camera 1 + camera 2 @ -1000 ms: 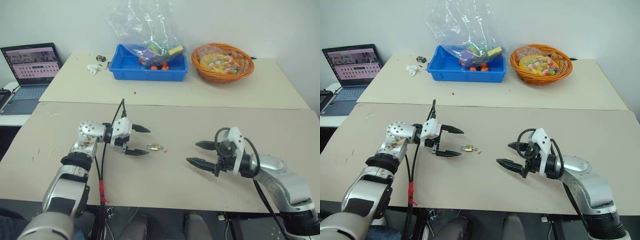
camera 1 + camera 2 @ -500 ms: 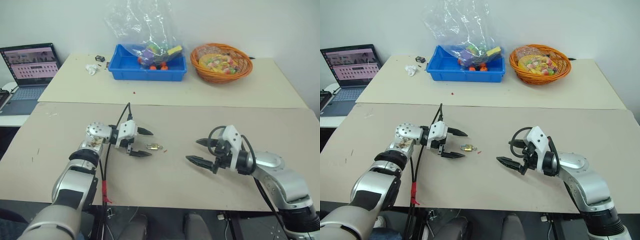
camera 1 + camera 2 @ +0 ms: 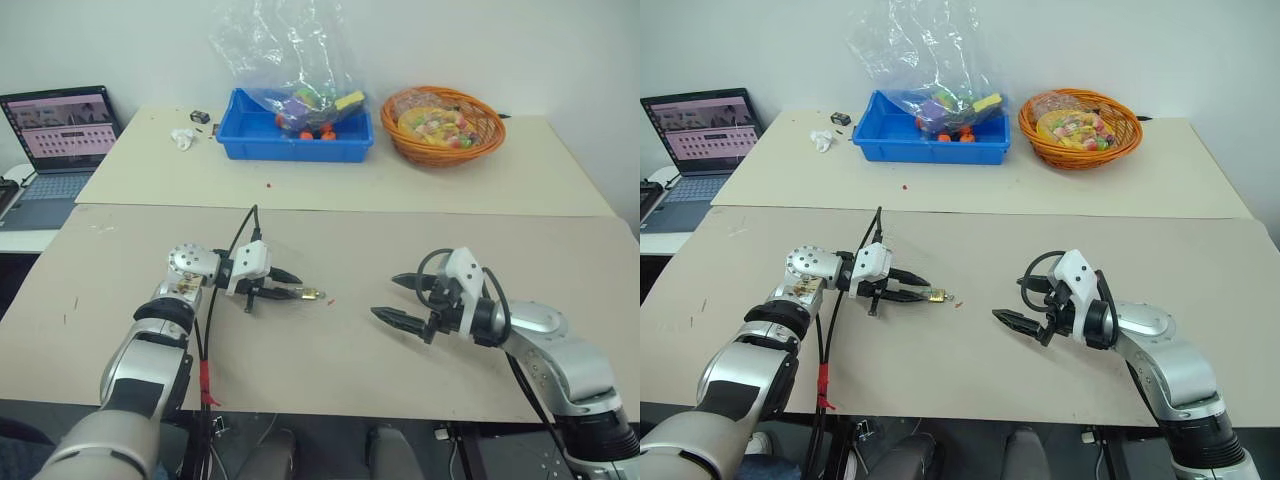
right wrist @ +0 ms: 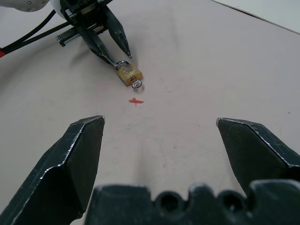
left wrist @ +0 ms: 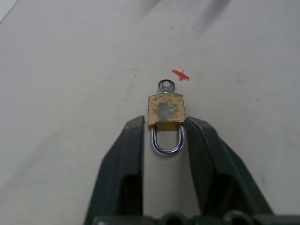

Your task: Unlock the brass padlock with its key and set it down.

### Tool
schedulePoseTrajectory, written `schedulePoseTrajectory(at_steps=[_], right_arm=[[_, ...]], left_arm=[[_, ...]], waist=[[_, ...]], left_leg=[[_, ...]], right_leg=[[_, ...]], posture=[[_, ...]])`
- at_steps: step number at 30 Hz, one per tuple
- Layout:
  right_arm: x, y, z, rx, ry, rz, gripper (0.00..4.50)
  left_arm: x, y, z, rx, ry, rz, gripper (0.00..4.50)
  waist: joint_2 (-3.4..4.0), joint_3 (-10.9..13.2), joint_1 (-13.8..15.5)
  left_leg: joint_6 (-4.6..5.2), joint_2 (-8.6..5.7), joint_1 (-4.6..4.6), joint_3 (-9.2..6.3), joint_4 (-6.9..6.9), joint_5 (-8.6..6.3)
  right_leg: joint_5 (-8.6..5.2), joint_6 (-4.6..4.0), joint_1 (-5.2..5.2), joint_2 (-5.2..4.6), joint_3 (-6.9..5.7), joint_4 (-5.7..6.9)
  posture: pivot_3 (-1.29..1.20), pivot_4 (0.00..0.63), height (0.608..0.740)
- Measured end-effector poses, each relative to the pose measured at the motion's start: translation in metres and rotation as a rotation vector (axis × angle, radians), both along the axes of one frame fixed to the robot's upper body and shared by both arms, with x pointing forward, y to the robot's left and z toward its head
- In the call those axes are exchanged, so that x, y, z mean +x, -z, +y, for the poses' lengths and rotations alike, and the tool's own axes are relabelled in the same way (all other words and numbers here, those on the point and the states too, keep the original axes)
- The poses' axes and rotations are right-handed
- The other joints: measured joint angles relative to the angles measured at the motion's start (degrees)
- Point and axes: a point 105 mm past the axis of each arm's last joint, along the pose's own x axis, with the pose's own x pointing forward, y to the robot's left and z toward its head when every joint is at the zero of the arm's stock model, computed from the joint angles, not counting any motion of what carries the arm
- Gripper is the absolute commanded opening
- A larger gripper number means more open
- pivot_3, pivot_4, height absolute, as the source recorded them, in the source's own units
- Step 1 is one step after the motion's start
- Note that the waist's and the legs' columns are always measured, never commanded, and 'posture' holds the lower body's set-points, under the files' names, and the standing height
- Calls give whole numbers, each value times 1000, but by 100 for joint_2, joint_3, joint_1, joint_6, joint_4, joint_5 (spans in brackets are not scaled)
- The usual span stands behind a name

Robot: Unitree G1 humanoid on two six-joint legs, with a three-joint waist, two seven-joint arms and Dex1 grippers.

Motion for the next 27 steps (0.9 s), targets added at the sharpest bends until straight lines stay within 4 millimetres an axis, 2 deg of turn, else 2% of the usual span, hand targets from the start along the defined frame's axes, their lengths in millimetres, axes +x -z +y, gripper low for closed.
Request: schedulePoseTrajectory(at_steps=[12, 15, 20, 24, 27], right_arm=[[2, -1, -4, -5, 24, -11, 4500], [3, 0, -5, -14, 42, -15, 4500], [5, 1, -5, -14, 57, -24, 4500], [6, 0, -3, -2, 66, -39, 4500], [8, 3, -3, 1, 82, -35, 4500]], left_arm=[[2, -1, -4, -29, -19, -1, 118], [5, -5, -3, -60, -45, 8, 118], [13, -22, -3, -144, -83, 6, 118], [11, -25, -3, -139, -61, -13, 1155], [8, -21, -4, -108, -31, -29, 2340]], waist=[[0, 0, -5], [0, 0, -5], [0, 0, -10], [0, -1, -11], [0, -1, -9]], left_leg=[[0, -1, -2, 0, 8, 0], [0, -1, -2, 0, 9, 0], [1, -1, -7, -1, 17, -1], [1, -1, -8, -1, 18, -1], [1, 0, -8, -1, 19, -1]], right_leg=[[0, 0, 1, 0, 0, 2], [0, 0, 0, 0, 0, 3], [1, 2, -1, 0, 0, 6], [2, 2, -1, 0, 0, 7], [3, 2, -1, -1, 0, 7]], posture=[[0, 150, 740], [0, 150, 740], [0, 150, 740], [0, 150, 740], [0, 150, 740]])
